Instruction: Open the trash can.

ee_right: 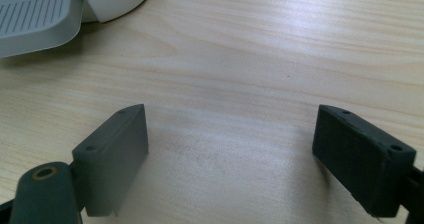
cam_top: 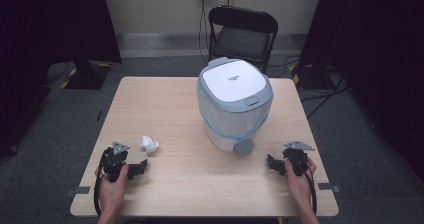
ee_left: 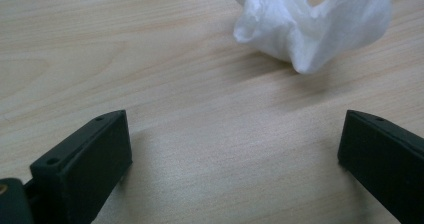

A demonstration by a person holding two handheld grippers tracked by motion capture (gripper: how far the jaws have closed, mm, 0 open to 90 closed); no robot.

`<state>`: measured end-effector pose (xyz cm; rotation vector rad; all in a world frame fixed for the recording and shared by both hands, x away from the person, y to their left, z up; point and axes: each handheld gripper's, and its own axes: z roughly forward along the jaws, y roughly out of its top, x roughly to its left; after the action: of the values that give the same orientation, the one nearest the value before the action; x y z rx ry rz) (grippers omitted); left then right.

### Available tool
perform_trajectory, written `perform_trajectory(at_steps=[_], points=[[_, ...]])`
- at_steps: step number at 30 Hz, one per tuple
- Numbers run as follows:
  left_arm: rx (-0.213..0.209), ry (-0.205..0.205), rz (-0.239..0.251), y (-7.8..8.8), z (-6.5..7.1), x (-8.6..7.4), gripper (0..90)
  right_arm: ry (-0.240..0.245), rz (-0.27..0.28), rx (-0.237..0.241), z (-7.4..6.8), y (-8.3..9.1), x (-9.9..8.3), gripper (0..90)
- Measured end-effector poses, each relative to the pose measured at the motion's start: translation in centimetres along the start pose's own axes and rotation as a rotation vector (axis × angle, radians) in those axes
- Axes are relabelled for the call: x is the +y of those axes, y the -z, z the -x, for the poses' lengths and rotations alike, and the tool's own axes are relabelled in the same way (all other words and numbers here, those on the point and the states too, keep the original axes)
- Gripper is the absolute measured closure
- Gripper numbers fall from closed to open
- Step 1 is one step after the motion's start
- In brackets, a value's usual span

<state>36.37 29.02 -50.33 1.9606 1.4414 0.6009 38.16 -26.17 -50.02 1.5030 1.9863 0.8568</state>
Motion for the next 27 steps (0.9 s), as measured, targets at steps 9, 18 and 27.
perform_trajectory(at_steps=[9, 18, 27], points=[[0.009, 0.012, 0.004, 0.1, 0.1, -0.1, 0.3, 0.002, 0.001, -0.002, 0.0, 0.0, 0.0, 13.9], [0.04, 0.068, 0.026, 1.1, 0.2, -0.5, 18.1, 0.016, -0.005, 0.028, -0.4, 0.4, -0.2, 14.5], [-0.046, 0.087, 0.07, 2.7, 0.9, 0.5, 16.3, 0.028, 0.037, 0.058, -1.0, 0.9, 0.9, 14.8]])
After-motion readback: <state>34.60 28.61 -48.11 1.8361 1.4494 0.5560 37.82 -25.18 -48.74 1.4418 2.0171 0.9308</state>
